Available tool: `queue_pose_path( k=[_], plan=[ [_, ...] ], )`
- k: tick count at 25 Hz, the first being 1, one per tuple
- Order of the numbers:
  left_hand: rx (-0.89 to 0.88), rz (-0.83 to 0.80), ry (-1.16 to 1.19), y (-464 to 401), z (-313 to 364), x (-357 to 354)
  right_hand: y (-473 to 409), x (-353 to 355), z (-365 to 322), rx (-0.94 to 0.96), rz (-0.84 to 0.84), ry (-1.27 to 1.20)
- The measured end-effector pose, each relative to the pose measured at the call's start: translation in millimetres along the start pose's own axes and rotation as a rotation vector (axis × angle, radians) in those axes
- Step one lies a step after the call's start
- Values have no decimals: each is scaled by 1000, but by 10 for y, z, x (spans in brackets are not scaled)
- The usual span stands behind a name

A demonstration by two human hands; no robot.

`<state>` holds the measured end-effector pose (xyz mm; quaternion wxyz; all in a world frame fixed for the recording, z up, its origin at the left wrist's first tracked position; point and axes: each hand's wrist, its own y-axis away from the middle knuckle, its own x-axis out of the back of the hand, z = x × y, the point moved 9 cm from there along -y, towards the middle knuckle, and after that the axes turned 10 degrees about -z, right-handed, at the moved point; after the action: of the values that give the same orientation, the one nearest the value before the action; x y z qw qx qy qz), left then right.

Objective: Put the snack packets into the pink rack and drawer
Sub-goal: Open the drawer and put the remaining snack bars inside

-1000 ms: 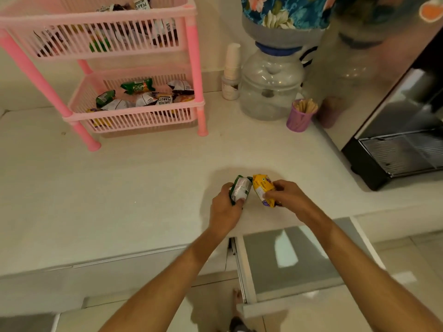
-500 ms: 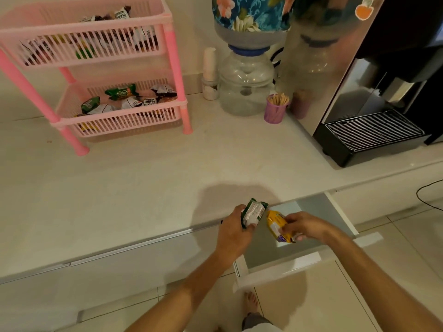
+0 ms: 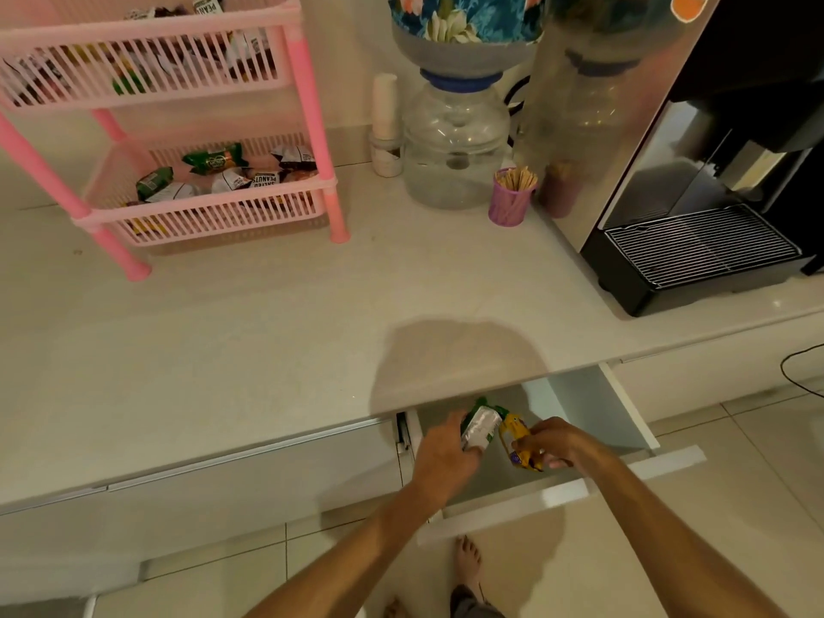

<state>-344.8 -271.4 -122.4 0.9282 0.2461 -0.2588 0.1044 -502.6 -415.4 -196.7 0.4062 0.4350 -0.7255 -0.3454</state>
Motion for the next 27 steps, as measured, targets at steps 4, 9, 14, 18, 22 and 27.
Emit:
queue_pose_path(
  k=[4, 9, 14, 18, 22, 27],
  plan=[
    [120, -91, -95, -125, -188, -268, -150, 36, -49, -32, -37, 133],
    [271, -110, -142, -435, -375, -347, -390, 27, -59, -89, -39, 281],
    [413, -180, -142, -736, -683, -580, -677, -185, -28, -115, -103, 416],
    [521, -283, -212, -847, -963, -849, -838, -297, 72, -122, -118, 545],
    [627, -219, -179, -799, -1147, -947, -970, -411, 106, -112, -146, 748],
    [616, -192, -203, -855, -1248, -1000, -1101, -573, 94, -81, -143, 765]
  ],
)
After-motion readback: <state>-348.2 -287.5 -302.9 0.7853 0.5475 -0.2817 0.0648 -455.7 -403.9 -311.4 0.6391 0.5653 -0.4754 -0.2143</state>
